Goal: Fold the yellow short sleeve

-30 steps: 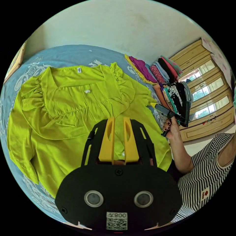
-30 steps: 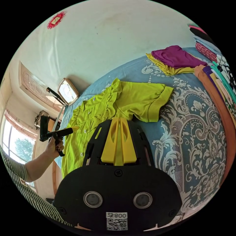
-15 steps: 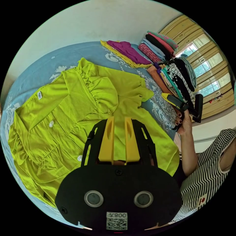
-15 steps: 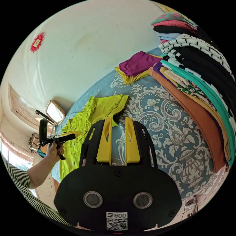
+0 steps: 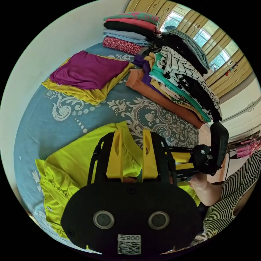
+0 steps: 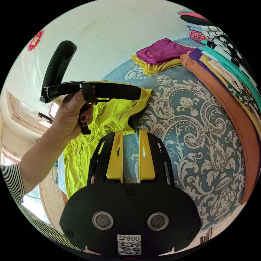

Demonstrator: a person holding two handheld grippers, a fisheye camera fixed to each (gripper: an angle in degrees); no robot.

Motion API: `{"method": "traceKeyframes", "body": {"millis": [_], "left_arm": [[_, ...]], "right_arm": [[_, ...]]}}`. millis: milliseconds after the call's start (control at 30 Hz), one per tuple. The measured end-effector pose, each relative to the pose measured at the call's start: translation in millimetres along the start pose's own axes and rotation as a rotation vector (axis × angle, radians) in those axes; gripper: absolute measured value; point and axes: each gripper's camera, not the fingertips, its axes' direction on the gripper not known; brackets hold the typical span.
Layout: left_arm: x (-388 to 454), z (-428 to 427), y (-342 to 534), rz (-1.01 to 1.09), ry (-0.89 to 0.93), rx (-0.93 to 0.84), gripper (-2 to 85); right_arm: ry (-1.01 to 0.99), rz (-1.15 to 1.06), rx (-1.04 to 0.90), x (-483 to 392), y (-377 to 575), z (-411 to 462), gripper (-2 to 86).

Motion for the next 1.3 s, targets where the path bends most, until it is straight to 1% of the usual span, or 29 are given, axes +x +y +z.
{"method": "traceKeyframes", "body": {"millis": [133,200,267,433,567,633,767,867,933,1033,1167,1300], "left_arm": [[5.8,27.5,-33.7,0.025,-0.093,-0.115,7.6],[7.6,26.4,-40.6,0.032,-0.138,-0.097,5.8],[4.9,25.8,-46.5,0.016,-0.128,-0.099,3.5],[-12.8,5.2,-50.6,-0.055,-0.069,0.008,1.2],[-34.6,-17.2,-43.8,-0.134,0.005,0.112,0.8],[-54.7,-32.2,-33.8,-0.202,0.076,0.189,0.6],[-87.1,-49.5,-13.2,-0.299,0.182,0.275,0.5],[-107.8,-59.1,4.9,-0.346,0.242,0.329,0.4],[-120.2,-64.8,16.6,-0.364,0.273,0.363,0.5],[-133.9,-69.8,28.9,-0.377,0.322,0.404,0.4],[-147.1,-72.9,40.9,-0.381,0.383,0.439,0.4],[-157.8,-76.5,50.7,-0.358,0.415,0.443,0.4]], "right_arm": [[-0.022,0.006,0.011,10.9,3.7,5.5,7.8],[-0.014,0.005,0.011,14.0,4.8,8.1,6.9],[-0.011,0.011,0.015,17.7,6.2,10.6,5.8],[-0.019,-0.015,0.036,23.3,9.4,13.8,1.4],[-0.053,-0.035,0.071,25.5,12.0,13.5,0.7],[-0.077,-0.05,0.087,27.7,13.4,13.7,0.6],[-0.122,-0.061,0.126,31.6,15.9,12.9,0.9],[-0.196,-0.063,0.148,38.3,17.0,15.0,1.9],[-0.282,-0.057,0.152,47.5,17.5,19.1,3.8],[-0.293,-0.048,0.175,55.1,18.3,19.9,6.7],[-0.259,-0.03,0.194,63.1,18.0,20.2,9.5],[-0.279,-0.01,0.155,72.2,14.0,30.5,11.1]]}}
